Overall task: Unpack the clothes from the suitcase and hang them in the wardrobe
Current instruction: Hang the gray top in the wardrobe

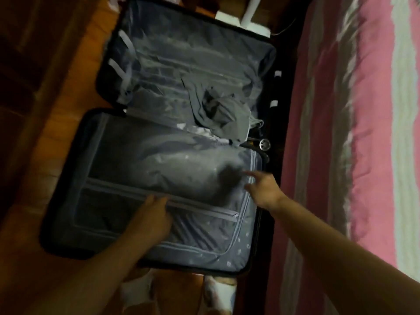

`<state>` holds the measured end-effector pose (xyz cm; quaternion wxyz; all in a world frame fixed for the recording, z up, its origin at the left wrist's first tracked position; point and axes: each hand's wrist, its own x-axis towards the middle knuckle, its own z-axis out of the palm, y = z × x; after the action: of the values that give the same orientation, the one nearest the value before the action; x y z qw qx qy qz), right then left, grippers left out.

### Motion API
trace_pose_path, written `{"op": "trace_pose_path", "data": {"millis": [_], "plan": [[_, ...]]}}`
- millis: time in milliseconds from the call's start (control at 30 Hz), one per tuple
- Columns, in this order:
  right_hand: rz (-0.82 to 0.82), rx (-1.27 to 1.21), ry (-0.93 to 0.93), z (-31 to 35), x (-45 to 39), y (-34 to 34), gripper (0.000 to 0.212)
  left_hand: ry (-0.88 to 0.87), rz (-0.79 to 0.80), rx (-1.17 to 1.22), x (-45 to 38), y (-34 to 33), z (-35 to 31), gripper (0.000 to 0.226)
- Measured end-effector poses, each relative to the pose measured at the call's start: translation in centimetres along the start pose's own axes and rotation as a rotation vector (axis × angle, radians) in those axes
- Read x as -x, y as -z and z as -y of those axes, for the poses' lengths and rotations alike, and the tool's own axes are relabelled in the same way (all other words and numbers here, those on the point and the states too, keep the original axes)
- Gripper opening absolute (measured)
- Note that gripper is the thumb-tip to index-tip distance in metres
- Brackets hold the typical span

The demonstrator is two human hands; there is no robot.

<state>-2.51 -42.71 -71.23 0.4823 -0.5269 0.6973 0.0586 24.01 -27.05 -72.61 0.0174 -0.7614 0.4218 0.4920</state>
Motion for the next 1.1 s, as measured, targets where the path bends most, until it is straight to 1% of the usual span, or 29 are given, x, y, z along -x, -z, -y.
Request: {"op": "trace_pose_path", "data": {"millis": [33,67,100,133,167,200,233,267,300,333,367,400,433,467,500,533,600,633,700,800,933,1000,1067,1100], "plan": [[-0.020,-0.063,0.014,1.1,-2.5,-0.2,0.022,-0.011,-0.006,-0.041,-2.4,-0.7,1.6,0.063],[-0.016,-0.092,0.066,2.0,-5.3,-0.5,0.024,-0.023,-0.012,-0.084,-4.4,-1.2,3.1,0.069],[-0.002,-0.173,0.082,2.7,-8.4,-0.7,0.036,-0.032,-0.020,-0.121,-5.8,-1.4,4.4,0.072],[-0.008,-0.163,0.138,2.9,-11.3,-0.9,0.054,-0.043,-0.028,-0.154,-6.9,-1.7,5.7,0.073],[-0.028,-0.170,0.130,3.6,-12.8,-1.3,0.054,-0.067,-0.043,-0.179,-7.6,-2.0,6.6,0.071],[-0.029,-0.175,0.124,4.1,-14.0,-1.8,0.035,-0.100,-0.062,-0.198,-8.0,-2.2,7.2,0.068],[-0.006,-0.234,0.100,4.3,-15.1,-2.6,0.023,-0.131,-0.068,-0.211,-8.2,-2.3,7.8,0.062],[-0.067,-0.177,0.130,4.5,-15.1,-3.6,0.025,-0.153,-0.059,-0.211,-8.0,-2.4,8.3,0.056],[-0.081,-0.166,0.168,4.7,-14.2,-4.6,0.024,-0.164,-0.036,-0.204,-7.7,-2.3,8.7,0.052],[-0.099,-0.228,0.217,4.9,-12.8,-5.7,0.024,-0.162,-0.010,-0.190,-7.2,-2.2,9.1,0.051],[-0.129,-0.235,0.243,4.5,-11.2,-6.1,0.024,-0.143,0.013,-0.170,-6.5,-2.0,9.2,0.053],[-0.174,-0.231,0.265,4.0,-9.2,-6.2,0.018,-0.115,0.019,-0.143,-5.6,-1.7,9.3,0.055],[-0.188,-0.295,0.250,3.9,-6.7,-5.9,0.014,-0.087,0.009,-0.099,-4.5,-1.2,9.2,0.058],[-0.164,-0.401,0.208,4.2,-4.2,-5.6,0.026,-0.059,-0.001,-0.048,-3.1,-0.6,8.9,0.059],[-0.180,-0.431,0.226,4.0,-2.0,-4.9,0.036,-0.031,0.000,-0.009,-1.5,0.2,8.3,0.059],[-0.189,-0.456,0.218,4.4,0.5,-3.8,0.037,0.001,0.006,0.013,0.4,1.0,7.7,0.057],[-0.151,-0.581,0.179,6.1,5.6,-1.4,0.028,0.031,0.023,0.018,4.9,3.5,5.8,0.053],[-0.114,-0.664,0.131,7.0,8.1,-0.3,0.024,0.028,0.044,0.015,7.2,4.9,4.6,0.053],[-0.041,-0.700,0.046,8.8,11.9,1.0,0.024,0.028,0.070,0.019,11.0,7.6,2.5,0.055],[0.003,-0.623,-0.057,10.1,13.8,1.8,0.035,-0.016,0.048,0.001,12.1,9.9,0.6,0.054],[0.028,-0.314,-0.094,9.4,10.0,-0.7,0.032,-0.118,-0.006,-0.068,5.9,10.1,0.9,0.053],[0.003,-0.104,-0.055,8.2,6.5,-3.3,0.037,-0.108,-0.002,-0.116,1.8,8.8,2.6,0.057],[-0.026,0.104,0.025,7.4,3.0,-5.6,0.048,-0.102,0.002,-0.215,-1.9,7.2,4.7,0.062],[-0.047,0.162,0.068,7.6,1.4,-6.5,0.053,-0.106,0.006,-0.260,-3.3,6.6,5.7,0.065]]}}
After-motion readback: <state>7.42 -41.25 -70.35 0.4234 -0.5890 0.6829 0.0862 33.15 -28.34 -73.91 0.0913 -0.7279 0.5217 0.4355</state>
